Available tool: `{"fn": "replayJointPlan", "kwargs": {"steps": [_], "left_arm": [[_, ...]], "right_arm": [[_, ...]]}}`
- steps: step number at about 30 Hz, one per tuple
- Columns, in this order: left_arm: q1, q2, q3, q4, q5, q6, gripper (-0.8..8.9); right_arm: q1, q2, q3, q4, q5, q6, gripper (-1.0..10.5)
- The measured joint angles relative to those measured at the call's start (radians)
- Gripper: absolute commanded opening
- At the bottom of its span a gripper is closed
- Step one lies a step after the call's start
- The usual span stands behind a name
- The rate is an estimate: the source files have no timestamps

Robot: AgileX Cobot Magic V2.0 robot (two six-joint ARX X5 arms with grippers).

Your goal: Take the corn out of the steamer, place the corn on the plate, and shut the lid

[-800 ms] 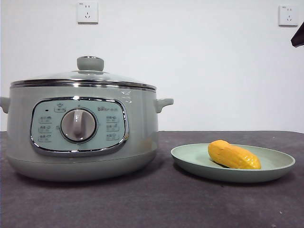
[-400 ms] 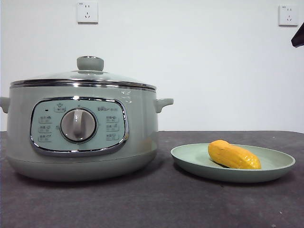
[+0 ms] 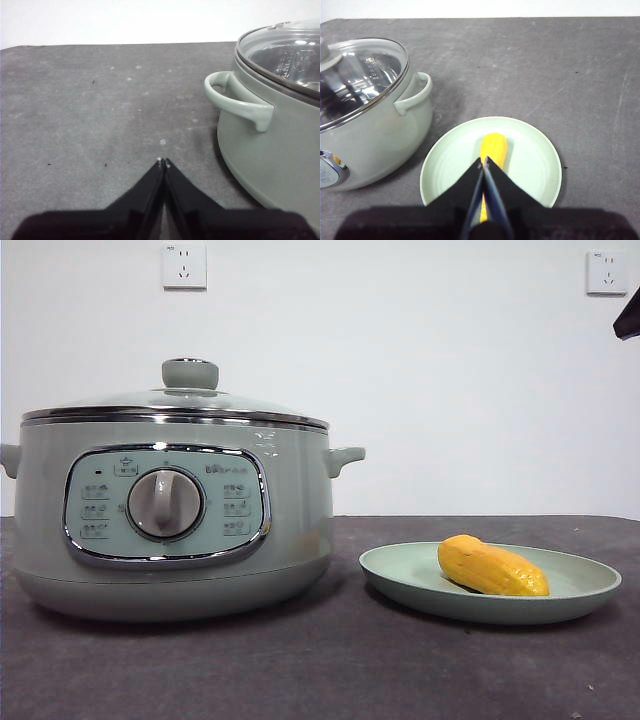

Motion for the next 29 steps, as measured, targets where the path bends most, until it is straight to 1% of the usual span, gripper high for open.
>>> {"fn": "replayJointPlan", "kwargs": {"steps": [10, 13, 15, 17, 19, 22, 23, 25, 29], "left_arm": [[0.0, 0.0, 0.0, 0.0, 0.0, 0.0, -0.03], [0.0, 0.0, 0.0, 0.0, 0.0, 0.0, -0.03], [0.0, 0.0, 0.0, 0.0, 0.0, 0.0, -0.03], [0.0, 0.0, 0.0, 0.0, -0.001, 0.0, -0.03], [0.0, 0.0, 0.0, 0.0, -0.001, 0.0, -0.03], [0.0, 0.0, 0.0, 0.0, -0.001, 0.0, -0.03], [0.0, 0.0, 0.0, 0.0, -0.001, 0.0, -0.03], [0.0, 0.0, 0.0, 0.0, -0.001, 0.0, -0.03], [0.0, 0.0, 0.0, 0.0, -0.001, 0.0, -0.03]], "right_arm": [[0.0, 0.0, 0.0, -0.021, 0.0, 0.0, 0.0], [-0.005, -0.011, 0.0, -0.052, 0.0, -0.017, 0.0], [-0.026, -0.037, -0.008, -0.061, -0.005, -0.039, 0.0], [-0.067, -0.073, -0.032, -0.027, -0.033, -0.063, 0.0], [-0.125, -0.123, -0.073, 0.032, -0.079, -0.08, 0.0], [-0.221, -0.202, -0.15, 0.114, -0.161, -0.091, 0.0], [-0.245, -0.226, -0.174, 0.135, -0.173, -0.093, 0.0], [-0.294, -0.286, -0.233, 0.17, -0.18, -0.098, 0.0], [-0.36, -0.391, -0.334, 0.193, -0.18, -0.103, 0.0]]}}
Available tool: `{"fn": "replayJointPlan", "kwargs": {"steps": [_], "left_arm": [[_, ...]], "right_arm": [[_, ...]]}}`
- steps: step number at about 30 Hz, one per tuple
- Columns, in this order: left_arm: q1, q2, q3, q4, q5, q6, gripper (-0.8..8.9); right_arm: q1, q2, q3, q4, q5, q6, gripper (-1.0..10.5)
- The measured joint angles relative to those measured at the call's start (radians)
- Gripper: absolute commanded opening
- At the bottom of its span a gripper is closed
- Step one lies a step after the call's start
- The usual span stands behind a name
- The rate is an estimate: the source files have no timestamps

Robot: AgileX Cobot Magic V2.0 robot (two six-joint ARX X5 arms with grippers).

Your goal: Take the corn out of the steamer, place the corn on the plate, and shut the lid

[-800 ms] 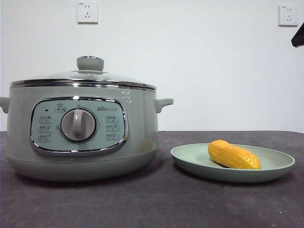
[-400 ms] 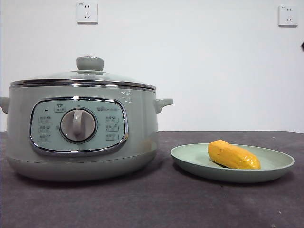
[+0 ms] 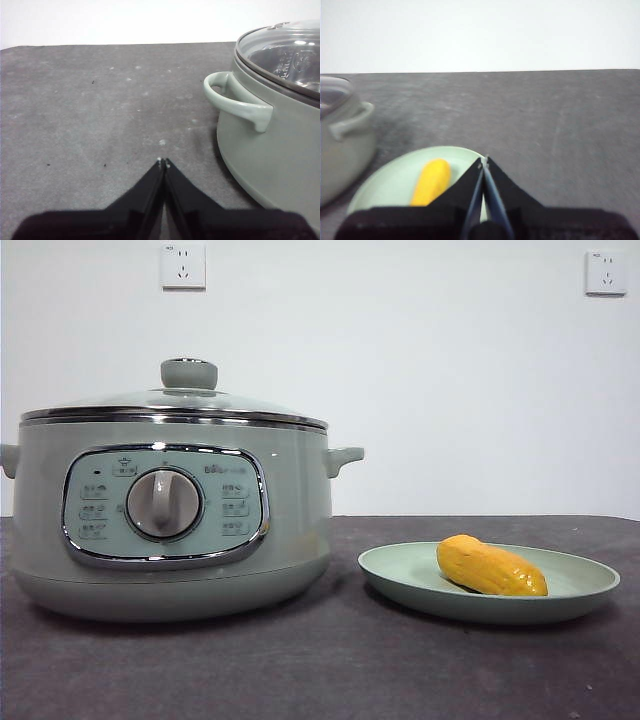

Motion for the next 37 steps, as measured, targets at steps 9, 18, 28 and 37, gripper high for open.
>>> {"fn": "replayJointPlan", "kwargs": {"steps": [9, 18, 28, 37], "left_arm": [[0.0, 0.0, 0.0, 0.0, 0.0, 0.0, -0.03], [0.0, 0.0, 0.0, 0.0, 0.0, 0.0, -0.03], [0.0, 0.0, 0.0, 0.001, 0.0, 0.0, -0.03], [0.0, 0.0, 0.0, 0.001, 0.0, 0.0, -0.03]], "right_arm": [[-0.032, -0.078, -0.116, -0.002, 0.018, -0.014, 0.0], [-0.032, -0.11, -0.14, -0.019, 0.027, -0.013, 0.0], [-0.032, -0.108, -0.14, -0.02, 0.026, -0.013, 0.0], [-0.032, -0.108, -0.14, -0.02, 0.026, -0.013, 0.0]]}}
